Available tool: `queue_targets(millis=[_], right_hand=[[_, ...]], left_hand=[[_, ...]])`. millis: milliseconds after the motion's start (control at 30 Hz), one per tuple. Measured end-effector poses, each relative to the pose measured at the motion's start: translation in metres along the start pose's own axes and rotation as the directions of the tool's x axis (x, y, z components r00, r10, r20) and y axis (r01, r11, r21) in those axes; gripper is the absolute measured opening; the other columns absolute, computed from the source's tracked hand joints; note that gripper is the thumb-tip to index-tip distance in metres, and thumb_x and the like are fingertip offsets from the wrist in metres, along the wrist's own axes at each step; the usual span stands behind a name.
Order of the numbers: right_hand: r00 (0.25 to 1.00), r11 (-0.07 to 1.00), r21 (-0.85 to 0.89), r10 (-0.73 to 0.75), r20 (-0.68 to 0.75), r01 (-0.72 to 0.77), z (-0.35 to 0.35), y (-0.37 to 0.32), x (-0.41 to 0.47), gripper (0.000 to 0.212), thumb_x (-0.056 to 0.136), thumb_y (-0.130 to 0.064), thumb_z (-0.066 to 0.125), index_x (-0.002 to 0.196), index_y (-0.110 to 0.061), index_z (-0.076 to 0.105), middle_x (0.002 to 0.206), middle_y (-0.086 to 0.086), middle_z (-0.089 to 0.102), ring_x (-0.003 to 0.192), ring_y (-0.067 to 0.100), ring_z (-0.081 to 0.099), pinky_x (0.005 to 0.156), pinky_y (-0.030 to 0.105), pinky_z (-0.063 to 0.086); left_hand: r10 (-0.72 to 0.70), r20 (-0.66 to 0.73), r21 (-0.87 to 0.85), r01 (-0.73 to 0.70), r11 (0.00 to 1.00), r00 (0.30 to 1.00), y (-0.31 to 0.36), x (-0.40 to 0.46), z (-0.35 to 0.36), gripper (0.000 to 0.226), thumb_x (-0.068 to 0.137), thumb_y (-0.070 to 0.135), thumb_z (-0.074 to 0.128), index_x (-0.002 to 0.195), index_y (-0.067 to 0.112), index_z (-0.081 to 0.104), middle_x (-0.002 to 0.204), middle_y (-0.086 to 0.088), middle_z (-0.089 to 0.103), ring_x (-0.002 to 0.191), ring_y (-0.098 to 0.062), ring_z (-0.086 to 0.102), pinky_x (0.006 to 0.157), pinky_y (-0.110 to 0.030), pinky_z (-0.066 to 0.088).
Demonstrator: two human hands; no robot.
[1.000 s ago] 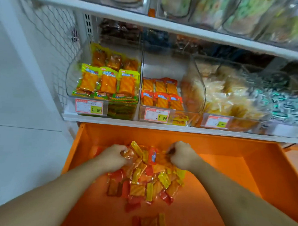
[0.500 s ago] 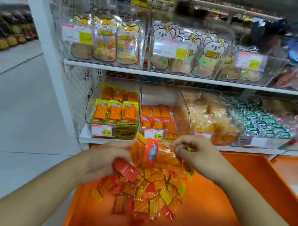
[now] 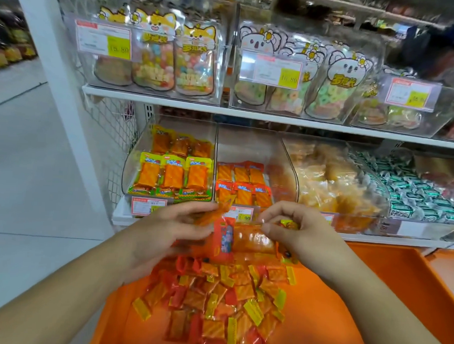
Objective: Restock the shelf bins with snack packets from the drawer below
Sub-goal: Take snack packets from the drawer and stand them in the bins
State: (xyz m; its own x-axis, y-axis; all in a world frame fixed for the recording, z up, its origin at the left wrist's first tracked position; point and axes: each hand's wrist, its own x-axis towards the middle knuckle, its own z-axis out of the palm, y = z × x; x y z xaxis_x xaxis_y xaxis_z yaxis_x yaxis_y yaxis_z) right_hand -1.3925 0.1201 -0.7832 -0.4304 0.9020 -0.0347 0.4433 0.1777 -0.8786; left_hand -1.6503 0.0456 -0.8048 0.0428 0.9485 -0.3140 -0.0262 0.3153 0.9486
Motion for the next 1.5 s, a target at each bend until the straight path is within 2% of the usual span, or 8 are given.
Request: queue_targets(millis=[133, 367, 533, 767, 1033, 1167, 1333, 1500], right_hand=[[0.999, 0.998, 0.062, 0.009, -0.037, -0.006, -0.012, 0.005, 0.007, 0.012, 0.095, -0.013, 0.073, 0.089, -0.024, 0.076, 0.081, -0.007, 0.068, 0.058, 0.017, 0.050, 0.053, 0.029, 0.037], [1.000, 0.984, 0.175, -0.018, -0.023, 0.022, -0.012, 0.005, 0.006, 0.009, 0.094, -0.011, 0.073, 0.092, -0.020, 0.077, 0.088, -0.002, 0.072, 0.074, 0.010, 0.065, 0.068, 0.028, 0.045], [0.994, 0.982, 0.165, -0.077, -0.073, 0.088, -0.012, 0.001, -0.002, 0.011, 0.093, -0.010, 0.074, 0.091, -0.021, 0.077, 0.087, -0.005, 0.072, 0.072, 0.008, 0.064, 0.065, 0.020, 0.046], [0.986, 0.985, -0.102, -0.148, -0.078, 0.140, 0.022, 0.003, -0.006, 0.013, 0.091, -0.016, 0.078, 0.091, -0.029, 0.077, 0.097, -0.017, 0.075, 0.094, -0.003, 0.068, 0.077, 0.013, 0.046], [0.968, 0.937, -0.285, -0.235, -0.089, 0.202, 0.039, 0.008, -0.004, 0.009, 0.088, -0.028, 0.081, 0.091, -0.034, 0.075, 0.097, -0.023, 0.070, 0.101, 0.001, 0.064, 0.086, 0.025, 0.048], [0.960, 0.880, -0.385, -0.270, 0.078, 0.279, 0.038, 0.011, -0.002, 0.036, 0.091, -0.034, 0.078, 0.125, -0.037, 0.067, 0.129, -0.026, 0.059, 0.131, -0.003, 0.048, 0.110, 0.020, 0.037], [0.974, 0.942, -0.292, -0.109, 0.199, 0.165, 0.039, 0.010, -0.001, 0.039, 0.090, -0.034, 0.079, 0.128, -0.036, 0.069, 0.103, -0.025, 0.067, 0.093, -0.009, 0.062, 0.085, 0.014, 0.047], [0.986, 0.995, -0.031, -0.089, 0.140, 0.095, 0.053, 0.017, 0.001, 0.019, 0.087, -0.029, 0.081, 0.100, -0.021, 0.069, 0.075, -0.006, 0.052, 0.069, 0.011, 0.048, 0.067, 0.035, 0.046]], left_hand=[[0.188, -0.182, 0.388, -0.105, 0.916, 0.965, 0.004, 0.004, -0.013, 0.066, 0.069, 0.012, 0.095, 0.119, 0.048, 0.071, 0.110, 0.023, 0.072, 0.092, 0.009, 0.067, 0.074, -0.010, 0.052], [0.260, -0.109, 0.681, -0.119, 0.723, 0.959, -0.006, 0.010, -0.019, 0.075, 0.056, 0.034, 0.102, 0.120, 0.045, 0.065, 0.114, 0.025, 0.065, 0.105, 0.018, 0.057, 0.081, -0.006, 0.045], [0.232, -0.059, 0.603, -0.151, 0.783, 0.971, -0.007, 0.003, -0.013, 0.075, 0.056, 0.028, 0.102, 0.121, 0.043, 0.067, 0.115, 0.028, 0.070, 0.103, 0.018, 0.061, 0.086, -0.004, 0.048], [0.127, 0.064, 0.331, -0.141, 0.933, 0.990, -0.007, -0.010, 0.007, 0.064, 0.063, 0.025, 0.100, 0.120, 0.034, 0.071, 0.110, -0.001, 0.079, 0.105, -0.023, 0.075, 0.096, -0.049, 0.060], [0.123, 0.036, 0.407, -0.127, 0.905, 0.992, -0.009, -0.010, 0.007, 0.044, 0.081, 0.037, 0.088, 0.121, 0.041, 0.071, 0.113, 0.017, 0.076, 0.105, -0.005, 0.073, 0.100, -0.043, 0.057], [0.095, 0.045, 0.425, -0.105, 0.899, 0.994, -0.009, -0.007, 0.004, 0.050, 0.072, 0.049, 0.089, 0.118, 0.045, 0.069, 0.110, 0.009, 0.077, 0.101, -0.012, 0.075, 0.095, -0.048, 0.059], [0.065, -0.034, 0.365, -0.048, 0.930, 0.997, -0.003, -0.005, 0.001, 0.052, 0.069, 0.035, 0.096, 0.111, 0.030, 0.066, 0.099, 0.001, 0.080, 0.083, -0.020, 0.077, 0.080, -0.045, 0.062], [0.099, -0.155, 0.066, -0.090, 0.994, 0.983, -0.003, -0.004, 0.009, 0.040, 0.071, 0.017, 0.090, 0.107, 0.011, 0.074, 0.081, -0.011, 0.078, 0.058, -0.015, 0.064, 0.054, -0.025, 0.046]])
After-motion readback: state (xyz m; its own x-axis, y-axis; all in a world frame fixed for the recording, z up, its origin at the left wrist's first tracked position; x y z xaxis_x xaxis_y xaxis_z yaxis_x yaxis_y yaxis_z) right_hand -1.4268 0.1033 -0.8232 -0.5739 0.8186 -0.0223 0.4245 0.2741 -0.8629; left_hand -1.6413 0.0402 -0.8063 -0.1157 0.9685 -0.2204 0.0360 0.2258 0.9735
